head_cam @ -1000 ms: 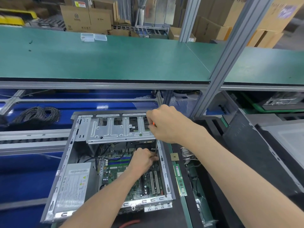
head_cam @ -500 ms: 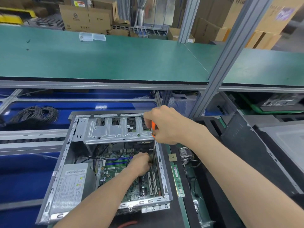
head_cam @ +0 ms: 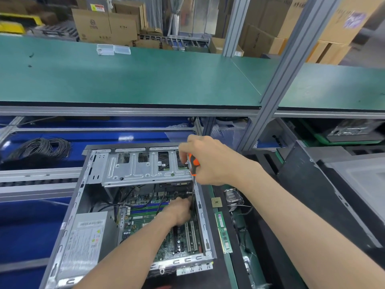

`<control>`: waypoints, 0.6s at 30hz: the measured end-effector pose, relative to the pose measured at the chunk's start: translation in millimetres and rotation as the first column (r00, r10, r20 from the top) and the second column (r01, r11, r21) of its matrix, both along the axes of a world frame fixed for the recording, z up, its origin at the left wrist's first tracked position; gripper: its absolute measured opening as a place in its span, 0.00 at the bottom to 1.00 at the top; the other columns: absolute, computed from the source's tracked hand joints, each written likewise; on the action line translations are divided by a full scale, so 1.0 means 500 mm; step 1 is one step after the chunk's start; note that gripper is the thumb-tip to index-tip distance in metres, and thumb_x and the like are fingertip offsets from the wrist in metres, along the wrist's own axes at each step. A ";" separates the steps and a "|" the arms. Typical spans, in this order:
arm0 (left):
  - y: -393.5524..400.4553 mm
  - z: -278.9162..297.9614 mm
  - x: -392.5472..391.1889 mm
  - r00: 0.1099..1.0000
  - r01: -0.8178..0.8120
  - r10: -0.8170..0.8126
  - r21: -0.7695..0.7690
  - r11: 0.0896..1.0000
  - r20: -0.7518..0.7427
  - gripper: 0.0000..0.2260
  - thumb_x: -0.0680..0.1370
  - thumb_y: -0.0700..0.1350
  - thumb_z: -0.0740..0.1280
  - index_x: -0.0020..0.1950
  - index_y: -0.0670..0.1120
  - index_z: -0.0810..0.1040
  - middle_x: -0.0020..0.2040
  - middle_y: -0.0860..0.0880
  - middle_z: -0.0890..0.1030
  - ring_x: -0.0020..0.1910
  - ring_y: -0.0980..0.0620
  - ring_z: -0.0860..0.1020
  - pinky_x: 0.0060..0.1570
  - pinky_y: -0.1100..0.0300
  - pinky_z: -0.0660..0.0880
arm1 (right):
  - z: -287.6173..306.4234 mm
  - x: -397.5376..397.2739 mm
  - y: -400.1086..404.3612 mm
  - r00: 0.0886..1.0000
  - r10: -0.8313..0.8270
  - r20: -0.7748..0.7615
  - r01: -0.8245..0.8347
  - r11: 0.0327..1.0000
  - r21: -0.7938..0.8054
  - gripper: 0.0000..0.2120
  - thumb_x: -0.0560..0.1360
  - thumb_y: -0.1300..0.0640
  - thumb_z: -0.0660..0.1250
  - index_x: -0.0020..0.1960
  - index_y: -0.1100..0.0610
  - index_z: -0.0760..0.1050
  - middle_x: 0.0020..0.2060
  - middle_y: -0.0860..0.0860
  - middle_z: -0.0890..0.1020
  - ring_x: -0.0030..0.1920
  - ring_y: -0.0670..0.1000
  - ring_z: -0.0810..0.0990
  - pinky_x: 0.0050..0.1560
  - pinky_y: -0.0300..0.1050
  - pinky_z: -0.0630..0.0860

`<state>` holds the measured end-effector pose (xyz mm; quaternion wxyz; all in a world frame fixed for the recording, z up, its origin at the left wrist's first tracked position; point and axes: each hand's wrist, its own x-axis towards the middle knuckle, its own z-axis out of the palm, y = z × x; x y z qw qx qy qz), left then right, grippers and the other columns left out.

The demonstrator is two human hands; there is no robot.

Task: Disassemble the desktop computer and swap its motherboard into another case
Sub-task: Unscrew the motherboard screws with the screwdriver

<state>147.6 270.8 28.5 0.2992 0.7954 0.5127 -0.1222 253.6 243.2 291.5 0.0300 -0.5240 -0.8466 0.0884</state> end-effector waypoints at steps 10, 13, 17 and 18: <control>-0.023 -0.023 -0.005 0.988 -0.140 0.122 0.207 0.968 0.097 0.13 0.79 0.50 0.63 0.62 0.47 0.75 0.51 0.43 0.77 0.52 0.39 0.78 0.44 0.51 0.71 | -0.003 -0.001 0.001 1.000 0.013 -0.015 -0.013 0.999 -0.038 0.11 0.69 0.64 0.67 0.46 0.50 0.74 0.43 0.49 0.77 0.44 0.54 0.76 0.39 0.47 0.69; -0.022 -0.025 -0.001 0.990 -0.126 0.108 0.235 0.964 0.090 0.13 0.80 0.50 0.63 0.60 0.45 0.75 0.53 0.41 0.78 0.52 0.38 0.78 0.43 0.51 0.70 | -0.003 -0.005 -0.005 1.000 0.010 -0.028 -0.010 1.000 -0.010 0.12 0.68 0.59 0.70 0.47 0.48 0.70 0.43 0.48 0.74 0.42 0.55 0.75 0.35 0.47 0.69; -0.021 -0.028 0.002 0.993 -0.104 0.087 0.238 0.966 0.082 0.13 0.80 0.50 0.63 0.61 0.45 0.74 0.54 0.41 0.78 0.53 0.38 0.79 0.44 0.50 0.72 | -0.013 -0.014 0.000 0.968 -0.166 0.191 0.114 0.961 0.254 0.14 0.79 0.42 0.62 0.51 0.53 0.70 0.33 0.49 0.62 0.38 0.58 0.69 0.38 0.50 0.64; -0.021 -0.029 0.002 0.993 -0.102 0.085 0.239 0.966 0.081 0.13 0.80 0.51 0.62 0.61 0.45 0.74 0.54 0.40 0.78 0.53 0.37 0.79 0.44 0.49 0.73 | -0.014 -0.016 0.002 0.975 -0.151 0.165 0.112 0.968 0.227 0.11 0.80 0.46 0.62 0.51 0.54 0.70 0.33 0.48 0.62 0.39 0.59 0.70 0.39 0.50 0.65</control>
